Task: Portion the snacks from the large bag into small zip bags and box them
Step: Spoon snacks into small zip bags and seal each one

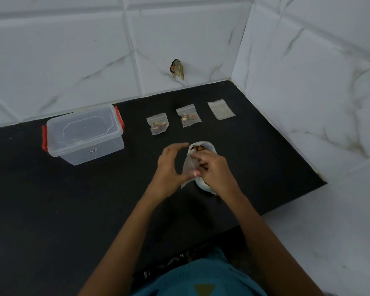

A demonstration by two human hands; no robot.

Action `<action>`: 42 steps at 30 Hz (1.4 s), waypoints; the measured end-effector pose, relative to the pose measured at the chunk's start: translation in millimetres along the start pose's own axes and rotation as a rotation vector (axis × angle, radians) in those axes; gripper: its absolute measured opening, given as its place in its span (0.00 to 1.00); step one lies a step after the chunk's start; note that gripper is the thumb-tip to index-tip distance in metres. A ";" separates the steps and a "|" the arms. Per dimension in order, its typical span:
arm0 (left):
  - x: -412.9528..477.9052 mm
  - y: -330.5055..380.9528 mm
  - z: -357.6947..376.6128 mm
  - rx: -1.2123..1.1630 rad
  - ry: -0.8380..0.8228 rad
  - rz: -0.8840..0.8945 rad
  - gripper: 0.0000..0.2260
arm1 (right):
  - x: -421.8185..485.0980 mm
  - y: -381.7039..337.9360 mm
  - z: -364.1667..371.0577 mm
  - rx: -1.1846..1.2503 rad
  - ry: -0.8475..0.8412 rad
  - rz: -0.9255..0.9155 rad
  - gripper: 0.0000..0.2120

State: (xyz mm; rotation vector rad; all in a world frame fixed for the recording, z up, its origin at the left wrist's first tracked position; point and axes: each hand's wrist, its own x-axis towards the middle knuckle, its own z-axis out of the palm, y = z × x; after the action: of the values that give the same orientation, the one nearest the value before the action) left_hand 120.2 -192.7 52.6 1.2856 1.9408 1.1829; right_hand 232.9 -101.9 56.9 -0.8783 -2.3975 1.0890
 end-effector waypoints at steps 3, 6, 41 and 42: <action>0.4 -9.4 4.6 0.113 -0.147 -0.002 0.45 | -1.0 -2.0 -3.7 0.049 -0.019 0.048 0.18; 0.6 -12.1 15.2 0.162 -0.045 0.061 0.41 | -2.3 -3.5 -5.2 0.079 -0.062 0.035 0.17; 11.8 -11.9 37.6 0.172 0.264 0.095 0.19 | 1.4 -5.4 -4.6 0.034 0.209 0.191 0.07; 12.3 -11.5 38.3 0.184 0.268 0.100 0.19 | 1.3 -5.6 -4.3 0.037 0.211 0.201 0.08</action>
State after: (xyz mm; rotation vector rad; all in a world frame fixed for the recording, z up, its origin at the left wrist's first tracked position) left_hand 140.2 -168.9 24.6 1.3904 2.2445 1.3071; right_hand 232.1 -101.5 64.0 -1.1800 -2.1464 1.0494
